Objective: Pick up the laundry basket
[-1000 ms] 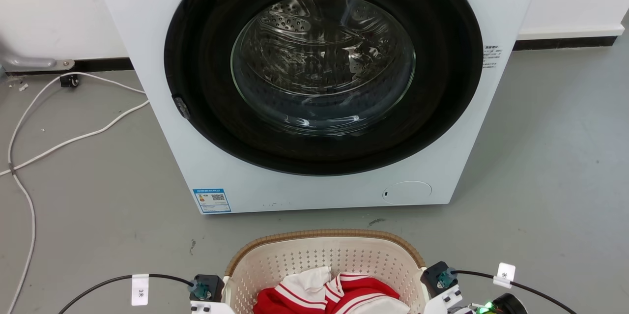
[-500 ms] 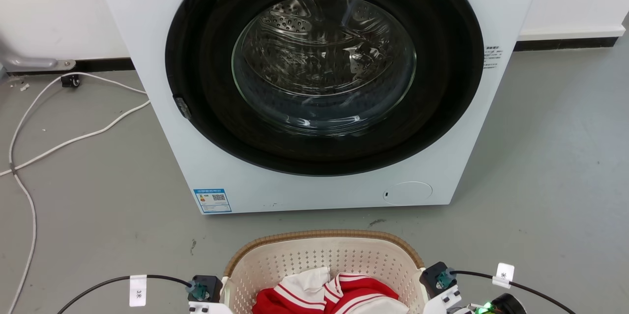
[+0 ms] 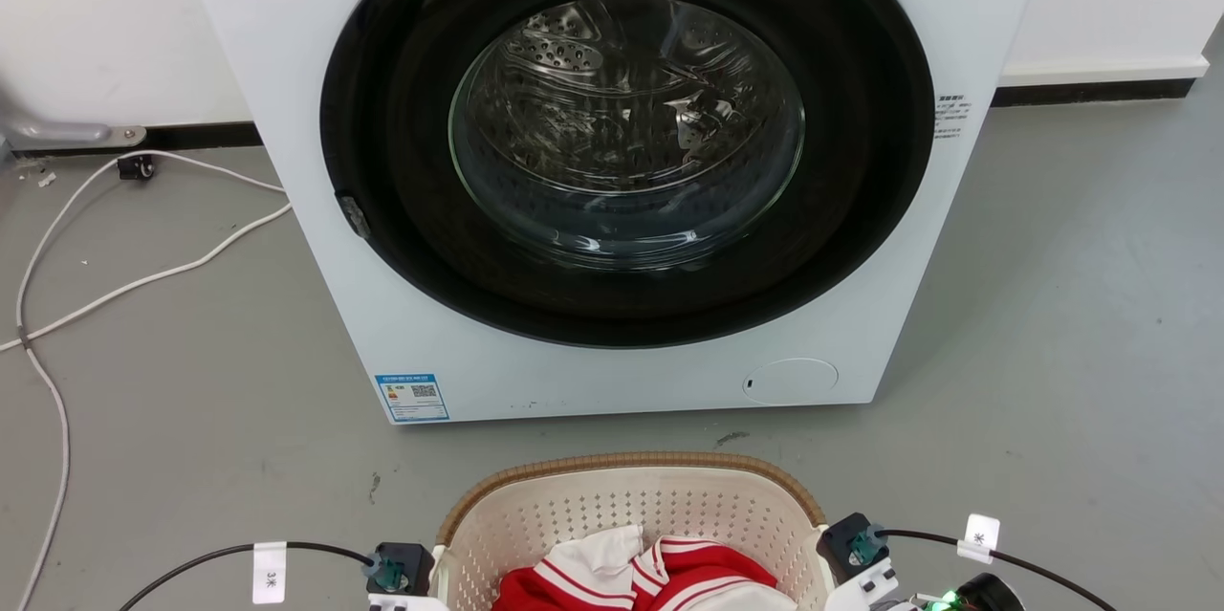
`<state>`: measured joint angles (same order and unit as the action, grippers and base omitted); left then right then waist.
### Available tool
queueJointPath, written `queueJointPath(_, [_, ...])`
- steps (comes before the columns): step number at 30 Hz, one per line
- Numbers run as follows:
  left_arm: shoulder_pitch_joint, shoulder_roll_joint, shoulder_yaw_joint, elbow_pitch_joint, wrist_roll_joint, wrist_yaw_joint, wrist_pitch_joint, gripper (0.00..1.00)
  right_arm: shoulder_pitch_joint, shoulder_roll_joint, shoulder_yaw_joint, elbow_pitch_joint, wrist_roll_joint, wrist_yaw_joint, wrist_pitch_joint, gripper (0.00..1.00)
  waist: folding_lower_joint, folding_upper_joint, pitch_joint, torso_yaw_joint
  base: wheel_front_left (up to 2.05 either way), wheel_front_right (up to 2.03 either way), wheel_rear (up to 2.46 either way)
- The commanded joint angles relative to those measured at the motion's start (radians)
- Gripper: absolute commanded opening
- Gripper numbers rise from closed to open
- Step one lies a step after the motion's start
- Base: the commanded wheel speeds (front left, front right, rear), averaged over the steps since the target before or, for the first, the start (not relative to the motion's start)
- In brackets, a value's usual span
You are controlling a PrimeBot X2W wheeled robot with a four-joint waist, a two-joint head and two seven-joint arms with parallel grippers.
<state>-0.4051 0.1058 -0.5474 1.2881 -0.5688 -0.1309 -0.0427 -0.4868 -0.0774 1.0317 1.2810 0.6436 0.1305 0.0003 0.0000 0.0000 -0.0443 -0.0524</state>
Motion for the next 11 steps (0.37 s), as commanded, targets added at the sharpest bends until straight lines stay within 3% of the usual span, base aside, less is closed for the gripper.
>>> queueJointPath(1, [0.005, 0.030, -0.004, 0.000, -0.004, 0.001, -0.008, 0.00, 0.003, -0.032, 0.012, 0.013, -0.003, 0.000, 0.001, 0.00, 0.0000, 0.0000, -0.001, 0.000, 0.00, 0.00, 0.00])
queueJointPath(11, [0.009, 0.033, -0.013, 0.000, -0.016, 0.001, -0.012, 0.00, 0.011, -0.034, 0.029, 0.013, 0.009, 0.000, 0.004, 0.00, 0.0000, 0.0000, -0.007, -0.002, 0.00, 0.00, 0.00])
